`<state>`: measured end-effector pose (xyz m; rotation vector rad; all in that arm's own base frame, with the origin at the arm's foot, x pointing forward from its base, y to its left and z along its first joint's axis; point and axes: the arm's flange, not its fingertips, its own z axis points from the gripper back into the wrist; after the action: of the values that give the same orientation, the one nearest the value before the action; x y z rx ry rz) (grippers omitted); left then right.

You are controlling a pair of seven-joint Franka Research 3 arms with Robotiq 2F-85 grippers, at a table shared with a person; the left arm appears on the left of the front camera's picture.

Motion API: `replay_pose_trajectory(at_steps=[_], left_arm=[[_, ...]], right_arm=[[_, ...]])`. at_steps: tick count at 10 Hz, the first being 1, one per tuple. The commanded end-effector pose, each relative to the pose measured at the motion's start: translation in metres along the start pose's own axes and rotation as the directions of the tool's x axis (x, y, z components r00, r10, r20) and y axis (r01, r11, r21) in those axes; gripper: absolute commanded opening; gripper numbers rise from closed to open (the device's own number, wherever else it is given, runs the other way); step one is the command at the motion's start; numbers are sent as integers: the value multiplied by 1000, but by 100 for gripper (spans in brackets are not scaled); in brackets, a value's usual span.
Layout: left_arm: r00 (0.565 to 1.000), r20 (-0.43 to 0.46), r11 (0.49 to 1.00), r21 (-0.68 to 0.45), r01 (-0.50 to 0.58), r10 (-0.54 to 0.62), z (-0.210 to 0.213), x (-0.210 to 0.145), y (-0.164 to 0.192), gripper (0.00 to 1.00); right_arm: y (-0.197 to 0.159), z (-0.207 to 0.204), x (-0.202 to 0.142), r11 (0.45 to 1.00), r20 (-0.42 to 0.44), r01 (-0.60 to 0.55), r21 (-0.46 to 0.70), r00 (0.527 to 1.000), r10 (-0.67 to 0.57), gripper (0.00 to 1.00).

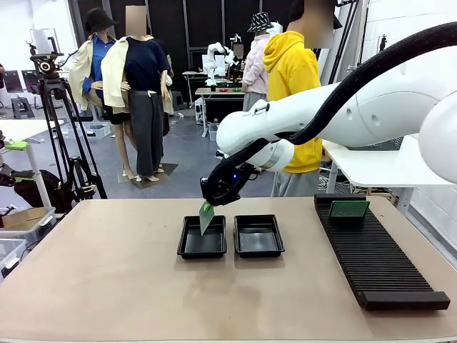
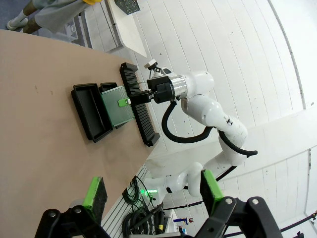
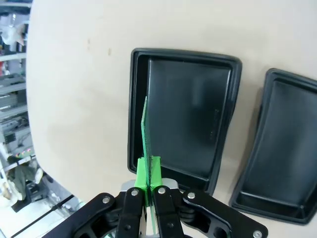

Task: Inspect and transfer BCBs to ESD trays.
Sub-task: Pick up the Blank PCB from the PCB Rack and place it in the left ESD tray.

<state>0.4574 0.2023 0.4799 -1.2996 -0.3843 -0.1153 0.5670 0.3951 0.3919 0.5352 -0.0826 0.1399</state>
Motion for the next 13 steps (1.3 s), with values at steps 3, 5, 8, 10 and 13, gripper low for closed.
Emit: replay_pose_trajectory(at_steps=[3,5,8,10,13], left_arm=[[1000,10,1000,3,-10,10,1,1,-4,100],[1000,10,1000,3,-10,10,1,1,-4,100],[1000,10,1000,3,-10,10,1,1,-4,100],[1000,10,1000,3,-10,10,1,1,-4,100],[1000,10,1000,3,-10,10,1,1,-4,100]], right_arm=[[-7,-29,8,999,-25,-13,52,1000,15,0],[-12,-43,14,996,-37,-25,84,999,29,0],[-18,-42,14,992,-13,-34,123,999,36,0],[-14,-41,13,998,-29,-22,64,999,24,0],[-14,-41,13,998,-29,-22,64,999,24,0]])
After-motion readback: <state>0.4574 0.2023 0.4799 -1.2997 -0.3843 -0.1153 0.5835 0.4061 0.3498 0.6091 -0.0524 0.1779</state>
